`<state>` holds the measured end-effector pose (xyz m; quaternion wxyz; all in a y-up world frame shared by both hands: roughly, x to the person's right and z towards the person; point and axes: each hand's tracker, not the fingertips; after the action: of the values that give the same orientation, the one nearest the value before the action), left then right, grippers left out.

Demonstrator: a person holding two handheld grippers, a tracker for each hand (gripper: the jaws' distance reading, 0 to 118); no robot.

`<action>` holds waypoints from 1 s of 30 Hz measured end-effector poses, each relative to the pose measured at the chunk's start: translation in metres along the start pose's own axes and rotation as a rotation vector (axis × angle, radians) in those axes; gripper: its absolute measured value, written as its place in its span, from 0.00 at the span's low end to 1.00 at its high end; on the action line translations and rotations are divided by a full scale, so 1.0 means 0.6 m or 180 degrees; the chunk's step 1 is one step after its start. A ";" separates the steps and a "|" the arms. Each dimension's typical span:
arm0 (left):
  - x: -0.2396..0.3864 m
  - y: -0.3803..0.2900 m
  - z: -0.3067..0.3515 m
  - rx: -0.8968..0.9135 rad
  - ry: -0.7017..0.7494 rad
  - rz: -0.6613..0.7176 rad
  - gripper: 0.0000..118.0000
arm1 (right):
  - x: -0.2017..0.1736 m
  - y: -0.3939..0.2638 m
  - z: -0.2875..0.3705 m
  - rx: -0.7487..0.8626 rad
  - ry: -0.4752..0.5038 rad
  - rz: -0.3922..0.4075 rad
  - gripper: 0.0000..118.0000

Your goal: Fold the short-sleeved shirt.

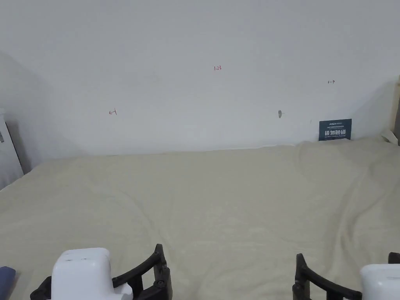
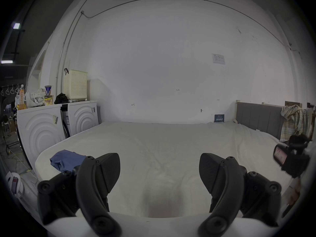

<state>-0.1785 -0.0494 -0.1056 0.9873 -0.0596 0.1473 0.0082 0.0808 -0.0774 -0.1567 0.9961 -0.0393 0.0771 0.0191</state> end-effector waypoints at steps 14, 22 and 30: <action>-0.002 0.004 0.006 0.0010 -0.0002 -0.0007 0.82 | -0.008 0.003 -0.004 -0.0156 -0.0076 -0.0030 0.90; -0.001 0.003 0.005 -0.0005 -0.0016 -0.0019 0.82 | -0.006 0.004 -0.008 -0.0292 -0.0111 -0.0039 0.90; 0.002 0.005 0.005 0.0004 -0.0026 -0.0036 0.82 | 0.000 0.012 -0.021 -0.0544 0.0053 -0.0232 0.90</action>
<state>-0.1764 -0.0463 -0.1035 0.9879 -0.0598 0.1429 0.0029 0.0784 -0.0713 -0.1693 0.9884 -0.1271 0.0819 -0.0110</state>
